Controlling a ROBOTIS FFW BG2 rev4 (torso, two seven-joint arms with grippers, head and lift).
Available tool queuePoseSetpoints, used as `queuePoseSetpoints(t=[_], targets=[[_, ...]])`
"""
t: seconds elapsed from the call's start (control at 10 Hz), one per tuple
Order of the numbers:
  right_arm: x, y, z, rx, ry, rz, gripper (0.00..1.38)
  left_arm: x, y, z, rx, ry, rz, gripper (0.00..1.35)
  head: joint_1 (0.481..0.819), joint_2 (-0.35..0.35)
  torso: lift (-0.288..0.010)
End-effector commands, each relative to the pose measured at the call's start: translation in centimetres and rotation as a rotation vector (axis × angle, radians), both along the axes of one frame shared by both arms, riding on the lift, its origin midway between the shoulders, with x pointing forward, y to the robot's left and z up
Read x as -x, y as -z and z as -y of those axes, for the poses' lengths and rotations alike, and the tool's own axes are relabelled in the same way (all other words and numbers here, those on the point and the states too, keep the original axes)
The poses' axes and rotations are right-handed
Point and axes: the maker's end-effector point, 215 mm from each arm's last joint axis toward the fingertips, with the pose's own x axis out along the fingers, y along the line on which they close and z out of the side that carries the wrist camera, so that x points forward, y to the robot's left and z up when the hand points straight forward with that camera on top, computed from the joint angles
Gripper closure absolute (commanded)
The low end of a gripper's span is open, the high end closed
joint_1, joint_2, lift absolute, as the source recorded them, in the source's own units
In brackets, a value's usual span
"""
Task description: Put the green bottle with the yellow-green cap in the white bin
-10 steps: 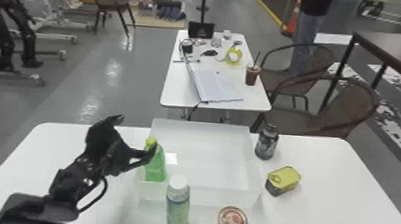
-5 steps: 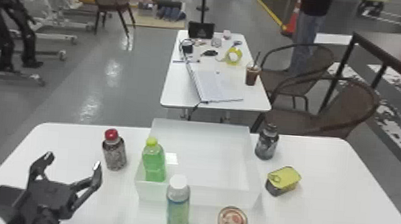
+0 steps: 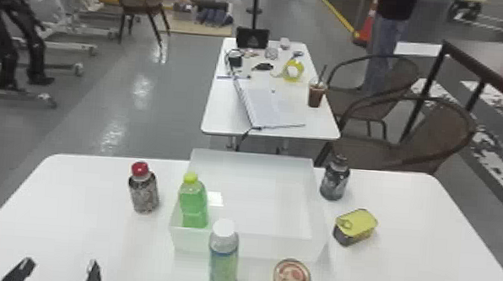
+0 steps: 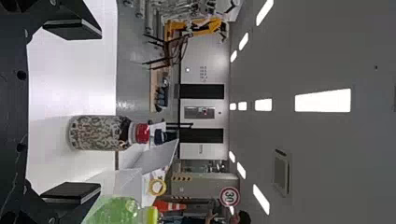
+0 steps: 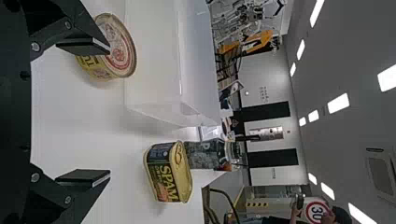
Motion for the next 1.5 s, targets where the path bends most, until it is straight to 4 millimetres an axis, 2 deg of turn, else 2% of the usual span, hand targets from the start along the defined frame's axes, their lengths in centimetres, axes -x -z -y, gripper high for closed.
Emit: queuePoseSetpoints(t=[0.0,0.4,1.4], targets=[[0.2,0.1,0.0,0.000,0.000,-0.002,0.34,1.3,1.3,-0.1,0.010,-0.011,-0.026,0.15,0.549,0.000,-0.100],[0.2,-0.1,0.0,0.001,0.000,0.000,0.34,2.8,2.9,0.1,0.020,-0.011,-0.064,0.15,0.549,0.000,-0.100],[0.3,0.1,0.1,-0.003,0.003,-0.004,0.34,2.6,3.4,0.9,0.059,-0.003,-0.072,0.15,0.549,0.000,-0.100]])
